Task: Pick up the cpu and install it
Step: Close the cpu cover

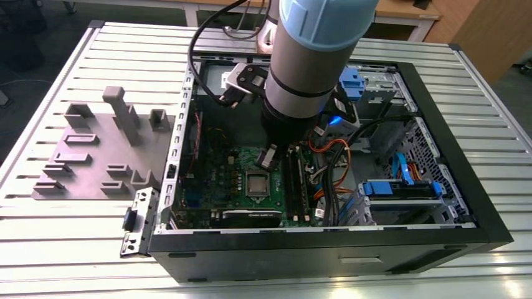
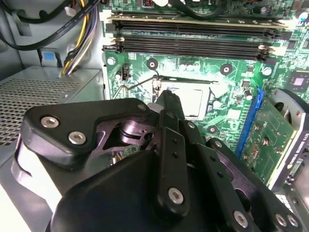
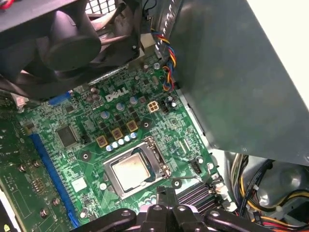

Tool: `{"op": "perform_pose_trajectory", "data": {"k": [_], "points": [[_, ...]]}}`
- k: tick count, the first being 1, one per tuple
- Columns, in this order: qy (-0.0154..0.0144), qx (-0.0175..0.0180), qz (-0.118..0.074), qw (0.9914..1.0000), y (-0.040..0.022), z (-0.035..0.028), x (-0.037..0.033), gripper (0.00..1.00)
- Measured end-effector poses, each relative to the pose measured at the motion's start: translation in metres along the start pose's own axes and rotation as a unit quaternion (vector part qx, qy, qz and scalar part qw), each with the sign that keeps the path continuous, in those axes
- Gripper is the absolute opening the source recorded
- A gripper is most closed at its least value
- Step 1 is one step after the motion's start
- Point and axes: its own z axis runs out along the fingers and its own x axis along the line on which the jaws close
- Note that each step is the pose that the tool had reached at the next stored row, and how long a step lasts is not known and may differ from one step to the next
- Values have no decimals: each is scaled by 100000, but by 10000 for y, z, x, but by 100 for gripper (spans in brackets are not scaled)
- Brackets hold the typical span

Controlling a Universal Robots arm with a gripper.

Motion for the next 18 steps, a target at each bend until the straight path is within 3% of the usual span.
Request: {"op": "perform_pose_trajectory", "data": {"k": [5,11,15,18], "points": [[117,-125,-1246,99992,38,4,28,11],[379,-407,-4108,99914,61,8,48,11],[398,-421,-4280,99907,137,12,102,11],[406,-423,-4294,99906,141,13,104,11]]}}
